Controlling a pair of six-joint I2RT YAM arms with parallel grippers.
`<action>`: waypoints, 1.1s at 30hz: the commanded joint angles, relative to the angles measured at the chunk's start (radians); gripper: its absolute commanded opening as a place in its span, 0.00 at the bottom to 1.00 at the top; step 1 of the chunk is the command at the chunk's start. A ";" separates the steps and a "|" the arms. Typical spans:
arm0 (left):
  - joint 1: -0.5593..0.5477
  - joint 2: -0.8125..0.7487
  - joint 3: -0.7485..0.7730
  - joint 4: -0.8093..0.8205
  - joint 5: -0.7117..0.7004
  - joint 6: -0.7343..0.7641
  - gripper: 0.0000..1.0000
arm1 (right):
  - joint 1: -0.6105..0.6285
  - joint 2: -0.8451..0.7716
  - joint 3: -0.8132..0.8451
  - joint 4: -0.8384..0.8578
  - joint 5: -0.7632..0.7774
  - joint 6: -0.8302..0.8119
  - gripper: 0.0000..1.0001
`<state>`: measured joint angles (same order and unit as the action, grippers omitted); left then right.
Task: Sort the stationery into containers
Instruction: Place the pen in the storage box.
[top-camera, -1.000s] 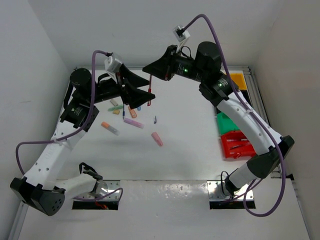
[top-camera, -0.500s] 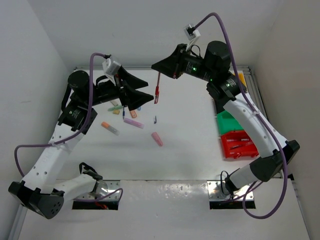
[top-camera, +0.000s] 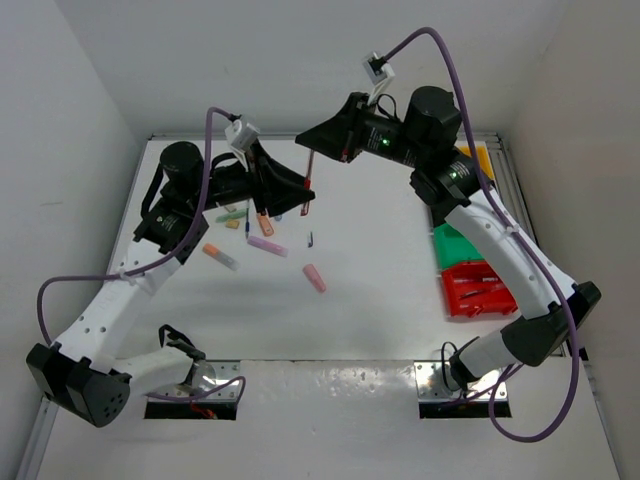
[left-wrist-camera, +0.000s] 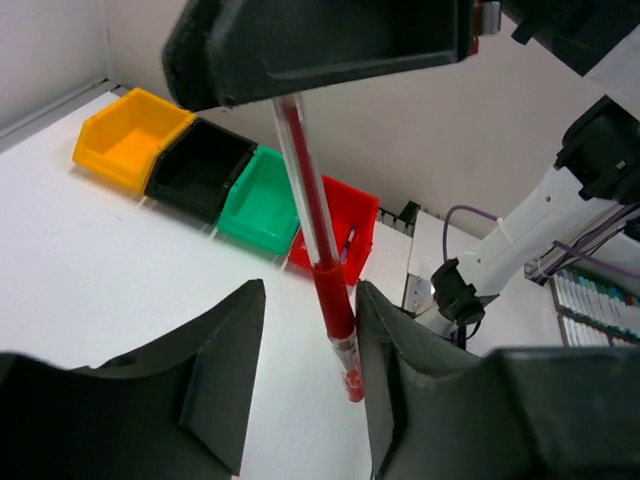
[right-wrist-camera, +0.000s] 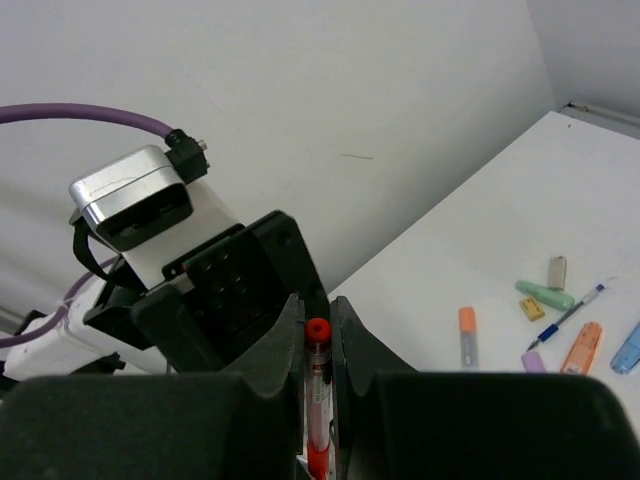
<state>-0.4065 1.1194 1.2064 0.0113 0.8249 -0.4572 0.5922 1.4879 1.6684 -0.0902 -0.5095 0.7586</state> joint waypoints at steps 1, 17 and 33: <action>-0.017 -0.003 -0.001 0.056 0.003 -0.011 0.46 | 0.011 -0.017 0.036 0.061 -0.009 0.038 0.00; 0.057 0.040 -0.018 0.088 0.186 -0.292 0.00 | -0.167 -0.127 0.090 -0.110 -0.075 -0.564 0.53; 0.058 0.114 -0.171 0.254 0.296 -0.684 0.00 | 0.158 -0.494 -0.525 -0.304 -0.015 -1.975 0.50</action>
<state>-0.3454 1.2530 1.0485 0.2108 1.0912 -1.0805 0.7177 0.9836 1.1812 -0.3733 -0.5346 -0.9379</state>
